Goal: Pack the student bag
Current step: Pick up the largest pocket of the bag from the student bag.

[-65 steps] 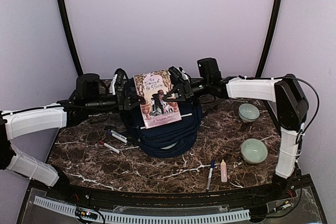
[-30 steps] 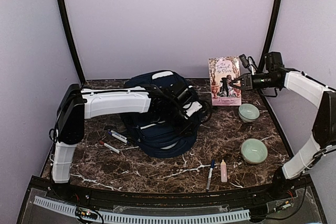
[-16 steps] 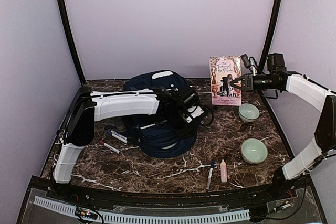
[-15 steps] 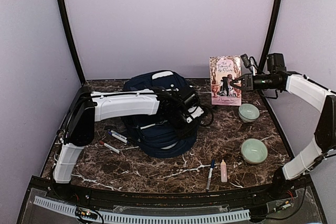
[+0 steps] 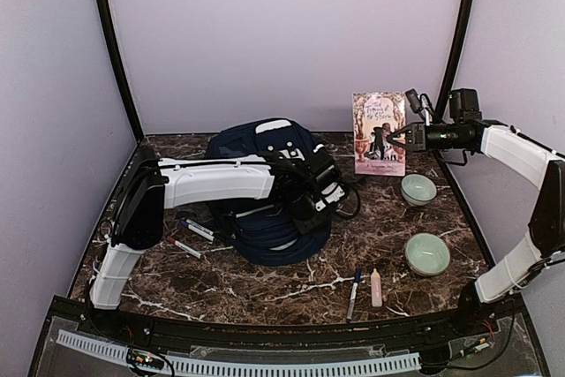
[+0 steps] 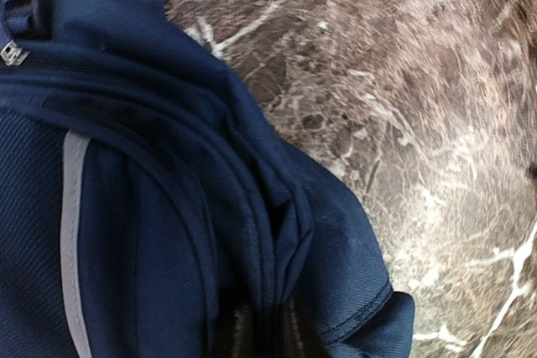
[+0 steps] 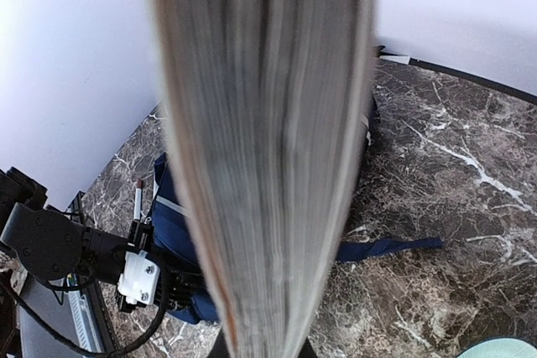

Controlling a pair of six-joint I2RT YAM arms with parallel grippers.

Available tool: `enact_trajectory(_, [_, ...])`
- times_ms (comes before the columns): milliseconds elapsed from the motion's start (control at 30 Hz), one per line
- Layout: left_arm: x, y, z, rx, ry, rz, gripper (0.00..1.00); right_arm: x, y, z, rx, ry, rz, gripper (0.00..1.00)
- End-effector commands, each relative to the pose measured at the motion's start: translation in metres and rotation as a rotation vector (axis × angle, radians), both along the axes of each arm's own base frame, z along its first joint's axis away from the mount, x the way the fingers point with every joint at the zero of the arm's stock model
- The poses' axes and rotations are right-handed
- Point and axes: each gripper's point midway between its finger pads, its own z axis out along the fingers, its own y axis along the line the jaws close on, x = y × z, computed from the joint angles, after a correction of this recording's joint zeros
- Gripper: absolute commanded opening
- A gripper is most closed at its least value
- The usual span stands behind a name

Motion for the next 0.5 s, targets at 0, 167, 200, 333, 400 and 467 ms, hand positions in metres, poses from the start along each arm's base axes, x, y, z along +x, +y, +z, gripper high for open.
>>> enact_trajectory(0, [0.01, 0.003, 0.028, 0.012, -0.073, 0.024, 0.05, 0.006, -0.003, 0.018, -0.005, -0.032, -0.009, 0.0])
enact_trajectory(167, [0.02, 0.002, 0.084, -0.064, -0.175, 0.042, 0.0, 0.004, -0.017, 0.031, -0.024, 0.032, -0.022, 0.0])
enact_trajectory(200, [0.022, 0.004, 0.094, -0.071, -0.199, 0.046, 0.0, 0.002, -0.019, 0.031, -0.028, 0.043, -0.023, 0.0])
enact_trajectory(333, [0.032, 0.012, 0.133, -0.082, -0.29, 0.063, 0.0, -0.01, -0.022, 0.024, -0.044, 0.102, -0.029, 0.0])
enact_trajectory(400, [0.036, 0.016, 0.15, -0.082, -0.337, 0.07, 0.0, -0.018, -0.021, 0.016, -0.035, 0.127, -0.023, 0.0])
enact_trajectory(467, [0.041, 0.02, 0.164, -0.077, -0.384, 0.074, 0.0, -0.026, -0.019, 0.012, -0.016, 0.133, -0.015, 0.0])
